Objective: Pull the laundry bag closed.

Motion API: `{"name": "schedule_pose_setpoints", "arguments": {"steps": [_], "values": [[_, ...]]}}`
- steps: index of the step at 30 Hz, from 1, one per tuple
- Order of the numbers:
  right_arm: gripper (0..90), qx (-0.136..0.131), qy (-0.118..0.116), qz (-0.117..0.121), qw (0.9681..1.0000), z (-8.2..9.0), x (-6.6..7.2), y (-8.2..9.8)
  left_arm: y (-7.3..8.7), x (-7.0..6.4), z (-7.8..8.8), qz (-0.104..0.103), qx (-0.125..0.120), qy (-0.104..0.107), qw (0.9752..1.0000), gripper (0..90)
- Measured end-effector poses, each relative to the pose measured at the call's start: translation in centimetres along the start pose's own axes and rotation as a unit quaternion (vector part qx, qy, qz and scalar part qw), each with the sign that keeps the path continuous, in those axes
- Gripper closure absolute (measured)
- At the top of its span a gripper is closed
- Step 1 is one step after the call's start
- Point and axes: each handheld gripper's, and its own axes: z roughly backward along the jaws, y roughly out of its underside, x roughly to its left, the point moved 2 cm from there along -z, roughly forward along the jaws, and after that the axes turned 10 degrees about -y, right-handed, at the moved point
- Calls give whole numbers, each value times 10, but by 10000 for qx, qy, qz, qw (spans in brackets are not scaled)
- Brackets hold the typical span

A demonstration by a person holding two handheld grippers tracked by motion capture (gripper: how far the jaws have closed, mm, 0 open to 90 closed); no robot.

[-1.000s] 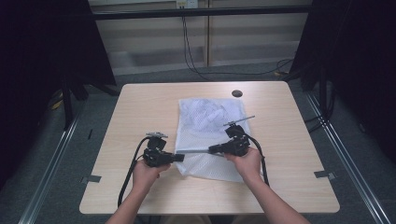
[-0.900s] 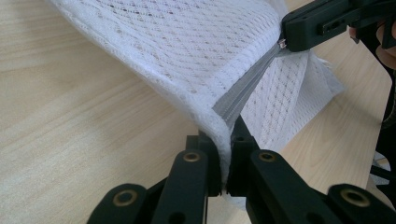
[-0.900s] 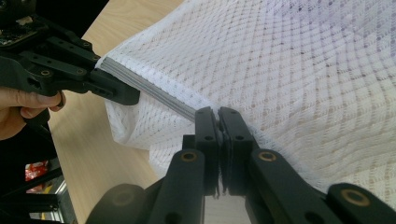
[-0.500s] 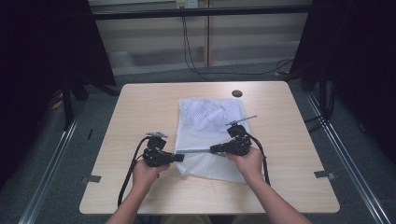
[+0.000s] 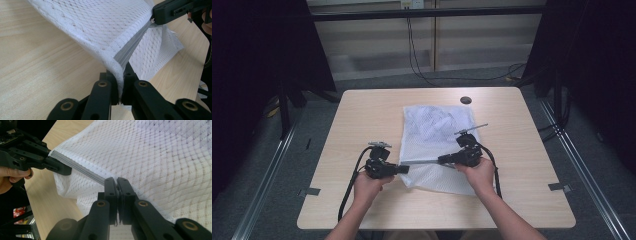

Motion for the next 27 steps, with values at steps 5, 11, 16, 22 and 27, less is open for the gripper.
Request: {"name": "schedule_pose_setpoints", "arguments": {"steps": [5, 11, 16, 22, 27], "values": [[871, 7, 24, 37, 10000, 1, 0, 0, 0, 0, 0, 21, -3, -16, 10000, 883], [871, -13, 49, 10, 10000, 3, -2, 1, 0, 0, 0, 18, 5, -17, 10000, 883], [871, -9, 155, -10, 9999, 8, -6, 2, 0, 5, 4, 100, -51, -31, 9999, 883], [871, -36, 162, -42, 9999, 13, -10, 4, 0, 4, 3, 91, -38, -21, 9999, 883], [871, -53, 137, -28, 9999, 13, -10, 4, 0, 4, 3, 72, -24, -20, 10000, 883]]}}
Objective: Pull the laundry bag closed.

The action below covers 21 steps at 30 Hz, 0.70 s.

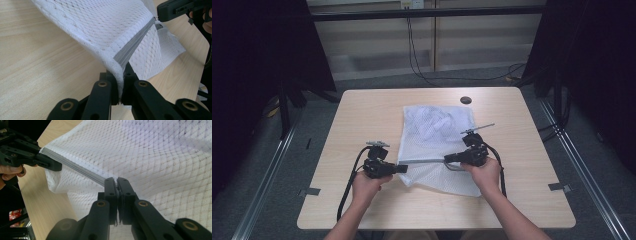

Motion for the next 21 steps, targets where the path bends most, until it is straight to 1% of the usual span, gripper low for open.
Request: {"name": "schedule_pose_setpoints", "arguments": {"steps": [1, 4, 13, 19, 21], "values": [[871, 3, -1, -15, 10000, 0, 0, 0, 0, 0, 0, 40, -27, 5, 10000, 883], [871, 15, 8, -28, 10000, 1, 0, 0, 0, 0, -1, -1, 0, -10, 10000, 883], [872, 15, -4, -16, 10000, 3, -1, 1, 0, -1, -1, 2, 11, -11, 10000, 883], [871, 23, 47, 19, 10000, 4, -1, 1, 0, -1, -1, -9, 21, -4, 10000, 884], [871, -4, -4, -36, 10000, 5, -1, 2, 0, -1, -1, -9, 4, -19, 10000, 883]]}}
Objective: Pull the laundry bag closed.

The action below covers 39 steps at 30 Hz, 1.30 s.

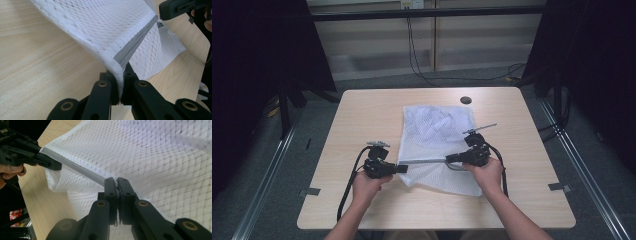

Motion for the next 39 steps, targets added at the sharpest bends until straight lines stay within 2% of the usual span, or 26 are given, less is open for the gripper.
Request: {"name": "schedule_pose_setpoints", "arguments": {"steps": [10, 11, 15, 24, 26, 33, 39], "values": [[871, 29, 44, 39, 10000, 1, 0, 1, 0, 0, 0, -19, 12, -15, 10000, 883], [871, 34, 69, 51, 10000, 1, -1, 1, 0, -1, 0, 34, -15, -1, 10000, 883], [871, -22, 5, -7, 10000, 4, -3, 3, 0, -1, 1, -8, -14, 31, 10000, 884], [871, 26, 47, 12, 10000, 5, -4, 5, 0, -1, 1, -34, 18, -3, 10000, 884], [871, 13, 69, -10, 10000, 7, -5, 6, 0, 0, 1, 13, -1, 10, 10000, 884], [871, -39, 141, -36, 9999, 15, -11, 9, 0, 0, 2, -5, -1, 49, 10000, 884], [871, -29, 150, -1, 9999, 15, -10, 9, -1, 1, 2, -16, 10, 9, 10000, 884]]}}
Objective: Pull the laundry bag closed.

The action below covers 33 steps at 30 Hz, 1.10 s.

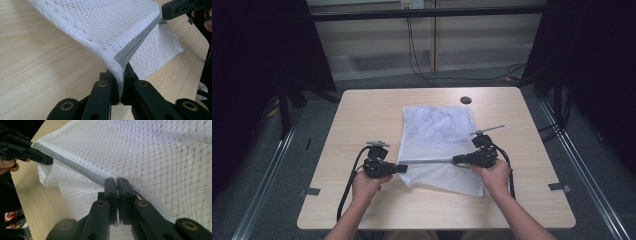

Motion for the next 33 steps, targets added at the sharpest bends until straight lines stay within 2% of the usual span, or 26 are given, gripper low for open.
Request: {"name": "schedule_pose_setpoints", "arguments": {"steps": [33], "values": [[871, -10, 122, -27, 9999, 10, -8, 4, 1, -1, -1, 29, -3, -38, 10000, 883]]}}
